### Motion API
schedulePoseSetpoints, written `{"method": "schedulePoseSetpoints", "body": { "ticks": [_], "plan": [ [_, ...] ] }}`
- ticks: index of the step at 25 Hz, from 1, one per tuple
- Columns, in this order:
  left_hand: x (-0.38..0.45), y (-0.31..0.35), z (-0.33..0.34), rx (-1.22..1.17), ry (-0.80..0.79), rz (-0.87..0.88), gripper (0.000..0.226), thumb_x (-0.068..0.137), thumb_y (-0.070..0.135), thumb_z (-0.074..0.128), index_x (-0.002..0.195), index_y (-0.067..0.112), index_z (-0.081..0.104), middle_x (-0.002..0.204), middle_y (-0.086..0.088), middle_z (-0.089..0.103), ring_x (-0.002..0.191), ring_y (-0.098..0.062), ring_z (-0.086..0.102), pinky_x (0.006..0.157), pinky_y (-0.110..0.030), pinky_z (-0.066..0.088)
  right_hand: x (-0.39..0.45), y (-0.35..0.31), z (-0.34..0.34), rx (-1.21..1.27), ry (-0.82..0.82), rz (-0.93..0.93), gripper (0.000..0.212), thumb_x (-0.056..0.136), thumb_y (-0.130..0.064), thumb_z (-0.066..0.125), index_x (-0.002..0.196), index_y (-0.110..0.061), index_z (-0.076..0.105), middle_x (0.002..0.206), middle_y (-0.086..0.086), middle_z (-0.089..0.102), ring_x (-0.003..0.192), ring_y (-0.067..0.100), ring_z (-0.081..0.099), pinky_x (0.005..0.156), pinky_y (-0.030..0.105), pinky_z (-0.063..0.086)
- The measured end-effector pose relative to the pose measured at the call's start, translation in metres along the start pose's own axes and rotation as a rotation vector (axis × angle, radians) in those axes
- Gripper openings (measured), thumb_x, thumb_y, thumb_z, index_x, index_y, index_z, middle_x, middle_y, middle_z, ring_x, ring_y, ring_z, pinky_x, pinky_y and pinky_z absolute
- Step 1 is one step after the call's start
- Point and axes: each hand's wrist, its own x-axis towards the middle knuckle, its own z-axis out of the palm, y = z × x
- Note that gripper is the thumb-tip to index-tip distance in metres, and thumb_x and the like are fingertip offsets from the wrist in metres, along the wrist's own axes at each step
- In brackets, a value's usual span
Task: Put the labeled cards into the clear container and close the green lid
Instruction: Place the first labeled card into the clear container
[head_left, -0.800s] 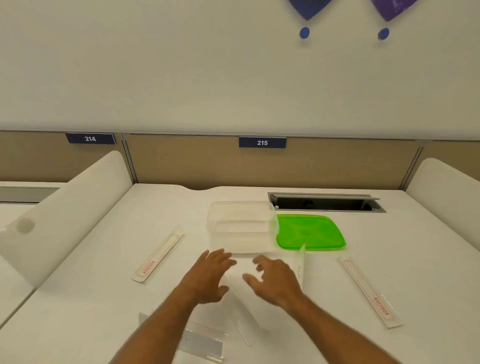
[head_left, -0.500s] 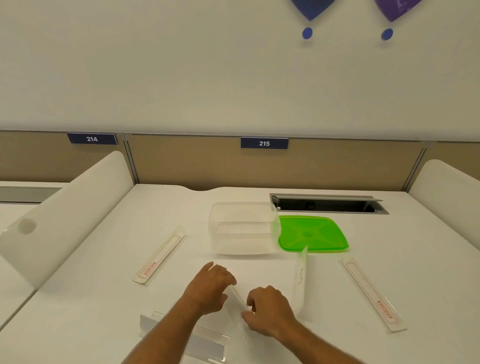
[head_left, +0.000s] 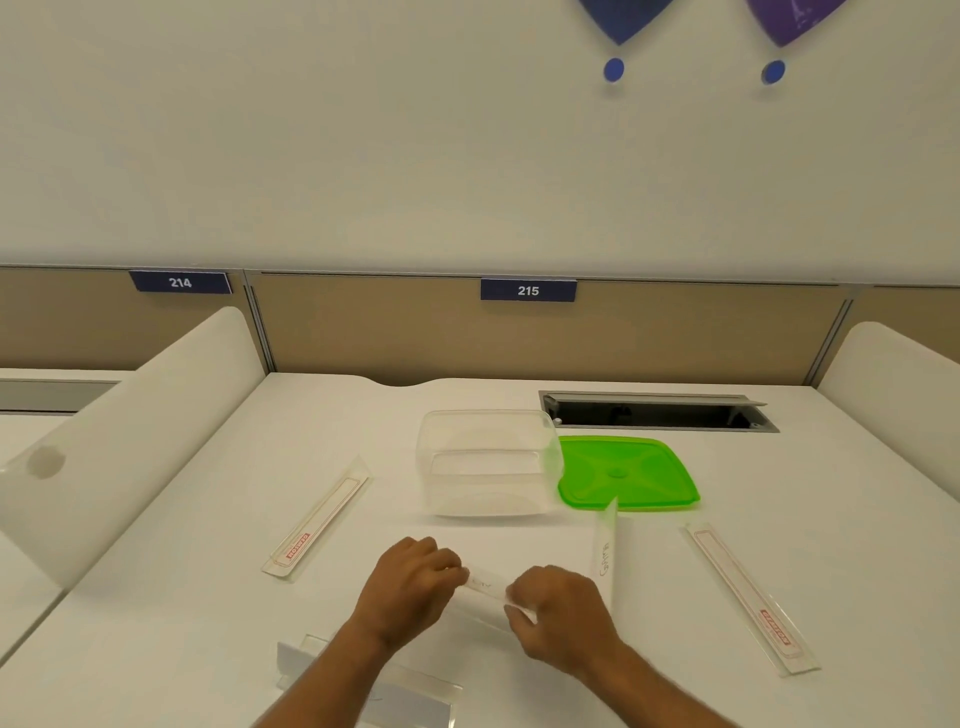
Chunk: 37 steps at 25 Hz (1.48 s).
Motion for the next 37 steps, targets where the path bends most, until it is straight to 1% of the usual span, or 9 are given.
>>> {"method": "schedulePoseSetpoints", "body": {
  "ticks": [2,4,9,12,17,21,25,31,37],
  "plan": [
    [-0.001,-0.001,-0.003,0.000,0.110,0.010,0.005,0.084,0.020,0.070,0.083,0.023,0.073,0.081,0.009,0.071,0.061,-0.015,0.055,0.051,-0.028,0.045,0.008,0.007,-0.013,0.139,-0.117,0.136,0.056,0.069,-0.056,0.057,0.119,-0.032,0.062,0.116,-0.015,0.065,0.105,0.010,0.060,0.089,0.029,0.050],
    [-0.002,0.000,-0.005,0.031,0.219,0.014,0.006,0.086,0.020,0.067,0.084,0.021,0.073,0.081,0.008,0.071,0.061,-0.017,0.054,0.052,-0.029,0.042,0.016,0.016,-0.025,0.338,-0.296,0.281,0.081,0.061,-0.062,0.066,0.134,-0.032,0.050,0.129,-0.015,0.056,0.118,0.007,0.052,0.101,0.026,0.042],
    [-0.002,0.001,-0.009,0.047,0.294,0.025,0.001,0.084,0.019,0.072,0.084,0.020,0.073,0.083,0.007,0.071,0.064,-0.017,0.054,0.055,-0.030,0.044,0.028,0.027,-0.044,0.533,-0.395,0.309,0.072,0.050,-0.052,0.088,0.114,-0.030,0.064,0.113,-0.010,0.064,0.100,0.004,0.059,0.083,0.017,0.049],
    [-0.001,-0.003,-0.012,-0.021,0.259,-0.024,0.021,0.075,0.018,0.078,0.096,0.022,0.073,0.094,0.009,0.071,0.082,-0.016,0.058,0.071,-0.031,0.047,0.032,0.028,-0.050,0.541,-0.352,0.270,0.071,0.047,-0.046,0.092,0.110,-0.032,0.063,0.108,-0.016,0.064,0.098,0.003,0.059,0.081,0.016,0.050],
    [0.001,-0.016,-0.029,-0.166,0.139,-0.180,0.065,0.076,0.057,0.073,0.129,0.022,0.063,0.131,0.010,0.063,0.122,-0.010,0.054,0.104,-0.030,0.041,0.036,0.031,-0.061,0.544,-0.315,0.225,0.075,0.048,-0.041,0.093,0.114,-0.035,0.058,0.113,-0.028,0.057,0.111,-0.005,0.052,0.090,0.017,0.047],
    [0.006,-0.027,-0.039,-0.371,-0.044,-0.294,0.074,0.073,0.070,0.069,0.133,0.029,0.056,0.125,0.016,0.062,0.114,-0.001,0.054,0.097,-0.022,0.048,0.041,0.037,-0.067,0.474,-0.272,0.181,0.076,0.047,-0.046,0.090,0.116,-0.036,0.059,0.116,-0.028,0.058,0.111,-0.006,0.052,0.093,0.020,0.046],
    [0.025,-0.037,-0.048,-0.505,-0.129,-0.381,0.067,0.063,0.056,0.083,0.122,0.035,0.059,0.110,0.025,0.061,0.103,0.002,0.057,0.089,-0.023,0.049,0.052,0.039,-0.076,0.408,-0.237,0.134,0.077,0.048,-0.051,0.089,0.117,-0.038,0.057,0.116,-0.026,0.057,0.106,-0.002,0.051,0.083,0.015,0.048],
    [0.076,-0.057,-0.058,-0.407,-0.264,-0.488,0.062,0.058,0.045,0.088,0.108,0.036,0.052,0.103,0.010,0.058,0.096,-0.012,0.053,0.075,-0.019,0.044,0.100,0.050,-0.093,0.437,-0.159,0.170,0.066,0.049,-0.038,0.093,0.110,-0.033,0.068,0.104,-0.015,0.070,0.083,0.013,0.069,0.067,0.023,0.057],
    [0.130,-0.088,-0.051,-0.256,-0.306,-0.503,0.065,0.066,0.042,0.086,0.125,0.038,0.059,0.098,0.005,0.051,0.098,-0.018,0.053,0.085,-0.030,0.047,0.160,0.075,-0.094,0.310,-0.162,0.215,0.057,0.061,-0.033,0.088,0.114,-0.036,0.067,0.107,-0.001,0.069,0.091,0.018,0.066,0.082,0.029,0.055]
  ]
}}
